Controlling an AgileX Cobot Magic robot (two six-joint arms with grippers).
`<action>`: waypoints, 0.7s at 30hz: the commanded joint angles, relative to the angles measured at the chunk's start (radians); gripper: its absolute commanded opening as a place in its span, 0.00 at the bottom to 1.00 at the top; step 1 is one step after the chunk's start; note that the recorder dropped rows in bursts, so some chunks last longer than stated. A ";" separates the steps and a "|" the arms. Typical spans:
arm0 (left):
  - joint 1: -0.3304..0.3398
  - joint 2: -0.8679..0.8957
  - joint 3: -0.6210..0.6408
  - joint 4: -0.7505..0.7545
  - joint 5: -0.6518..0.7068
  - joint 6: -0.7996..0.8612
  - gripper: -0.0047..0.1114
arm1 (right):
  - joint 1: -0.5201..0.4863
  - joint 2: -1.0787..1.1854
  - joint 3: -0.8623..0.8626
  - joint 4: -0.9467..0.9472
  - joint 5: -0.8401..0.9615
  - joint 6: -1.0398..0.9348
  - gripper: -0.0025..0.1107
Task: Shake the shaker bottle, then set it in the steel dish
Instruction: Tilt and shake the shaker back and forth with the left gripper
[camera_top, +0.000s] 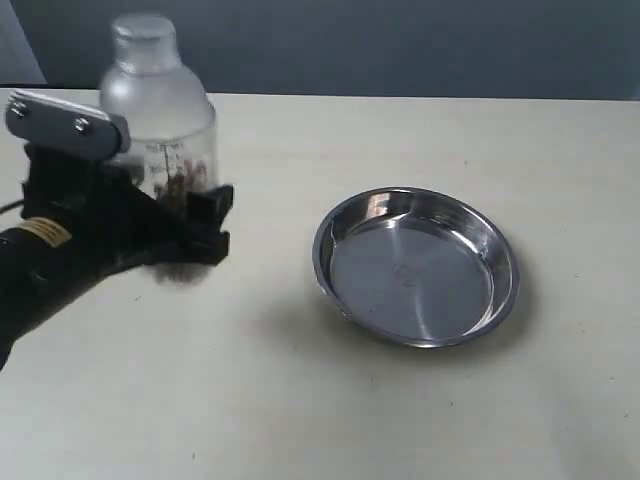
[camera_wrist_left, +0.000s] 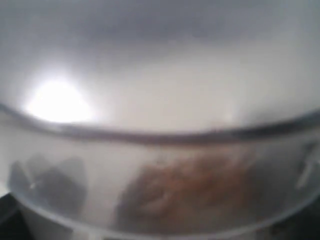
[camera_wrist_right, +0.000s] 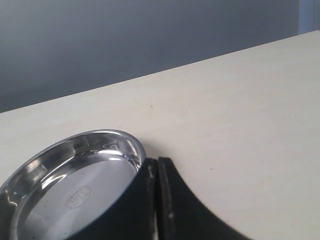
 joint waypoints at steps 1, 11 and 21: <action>-0.073 -0.097 -0.078 0.365 -0.054 -0.221 0.04 | 0.002 -0.004 0.001 -0.001 -0.010 -0.006 0.02; -0.086 -0.099 -0.045 0.199 -0.057 -0.098 0.04 | 0.002 -0.004 0.001 -0.001 -0.010 -0.006 0.02; -0.004 -0.090 -0.019 0.076 0.093 0.117 0.04 | 0.002 -0.004 0.001 -0.001 -0.010 -0.006 0.02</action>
